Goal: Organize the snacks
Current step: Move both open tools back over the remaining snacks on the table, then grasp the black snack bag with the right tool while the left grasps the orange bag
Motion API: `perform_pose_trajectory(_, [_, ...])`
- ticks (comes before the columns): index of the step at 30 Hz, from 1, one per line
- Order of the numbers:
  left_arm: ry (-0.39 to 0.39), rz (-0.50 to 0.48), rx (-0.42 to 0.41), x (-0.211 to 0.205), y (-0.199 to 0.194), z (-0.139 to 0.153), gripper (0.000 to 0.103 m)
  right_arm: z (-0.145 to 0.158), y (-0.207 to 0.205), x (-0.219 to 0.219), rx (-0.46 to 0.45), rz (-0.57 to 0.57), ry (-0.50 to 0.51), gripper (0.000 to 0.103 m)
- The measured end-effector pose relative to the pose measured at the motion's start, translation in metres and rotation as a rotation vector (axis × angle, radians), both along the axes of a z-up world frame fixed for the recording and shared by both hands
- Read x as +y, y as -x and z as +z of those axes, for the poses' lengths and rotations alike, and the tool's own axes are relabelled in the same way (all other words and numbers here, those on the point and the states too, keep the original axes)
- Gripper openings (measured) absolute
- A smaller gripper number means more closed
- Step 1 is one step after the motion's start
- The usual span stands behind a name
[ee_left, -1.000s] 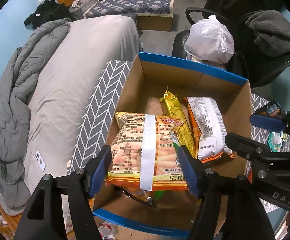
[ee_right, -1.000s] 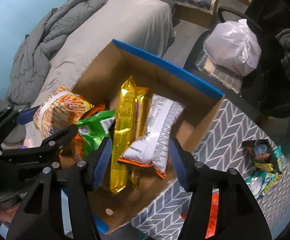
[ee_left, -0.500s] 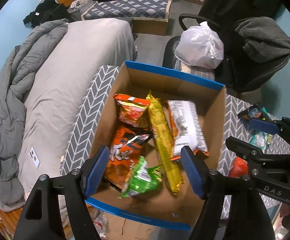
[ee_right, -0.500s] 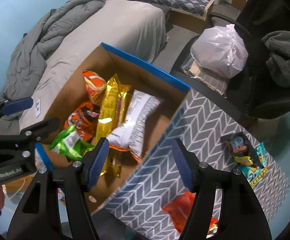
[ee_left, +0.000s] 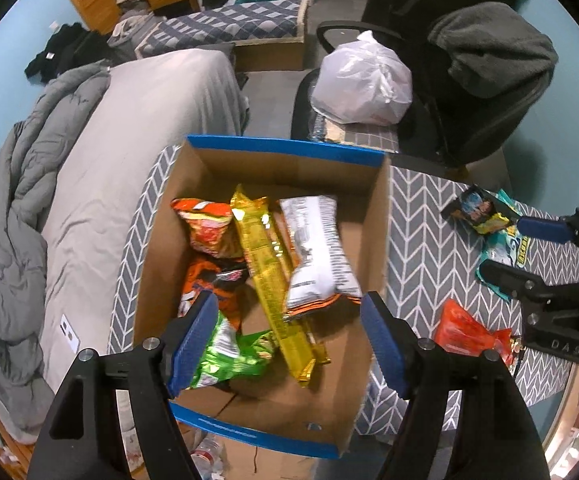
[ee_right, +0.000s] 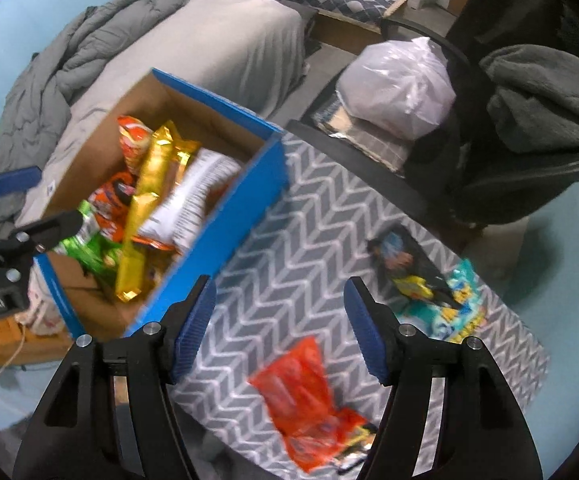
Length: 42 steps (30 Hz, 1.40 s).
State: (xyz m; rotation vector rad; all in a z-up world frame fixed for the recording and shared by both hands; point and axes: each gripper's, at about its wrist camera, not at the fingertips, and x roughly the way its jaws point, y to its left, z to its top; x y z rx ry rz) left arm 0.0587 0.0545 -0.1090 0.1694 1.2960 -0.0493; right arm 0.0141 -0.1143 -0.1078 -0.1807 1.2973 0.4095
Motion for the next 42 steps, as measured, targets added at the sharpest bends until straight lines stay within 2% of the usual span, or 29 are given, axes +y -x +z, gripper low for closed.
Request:
perform_pose_trajectory(6, [-0.027, -0.051, 0.002, -0.031, 0.001, -0.006, 0.075, -0.005, -0.003, -0.034, -0.005, 0.01, 0.057, 0.07])
perform_pose_trajectory(9, [-0.069, -0.108, 0.008, -0.054, -0.001, -0.016, 0.075, -0.009, -0.008, -0.048, -0.007, 0.03, 0.078, 0.07])
perform_pose_trajectory(12, [-0.102, -0.153, 0.013, -0.071, -0.005, -0.024, 0.075, -0.017, -0.016, -0.059, -0.001, 0.066, 0.1, 0.071])
perform_pose_trajectory(18, [-0.117, -0.2, 0.044, -0.099, -0.01, -0.039, 0.076, -0.038, -0.032, -0.067, 0.029, 0.145, 0.122, 0.073])
perform_pose_trajectory(19, [-0.114, -0.202, 0.049, -0.102, -0.011, -0.041, 0.079, -0.044, -0.036, -0.068, 0.032, 0.166, 0.129, 0.073])
perform_pose_trajectory(25, [-0.148, -0.212, 0.077, -0.121, -0.019, -0.064, 0.079, -0.073, -0.05, -0.066, 0.067, 0.261, 0.167, 0.074])
perform_pose_trajectory(32, [-0.172, -0.197, 0.106, -0.128, -0.028, -0.081, 0.079, -0.102, -0.063, -0.063, 0.106, 0.31, 0.189, 0.074])
perform_pose_trajectory(38, [-0.155, -0.144, 0.135, -0.129, -0.025, -0.089, 0.08, -0.124, -0.074, -0.061, 0.151, 0.325, 0.188, 0.073])
perform_pose_trajectory(40, [-0.159, -0.121, 0.139, -0.129, -0.022, -0.09, 0.08, -0.131, -0.075, -0.061, 0.164, 0.329, 0.188, 0.07])
perform_pose_trajectory(42, [-0.16, -0.095, 0.14, -0.128, -0.02, -0.088, 0.08, -0.137, -0.074, -0.062, 0.174, 0.324, 0.186, 0.049])
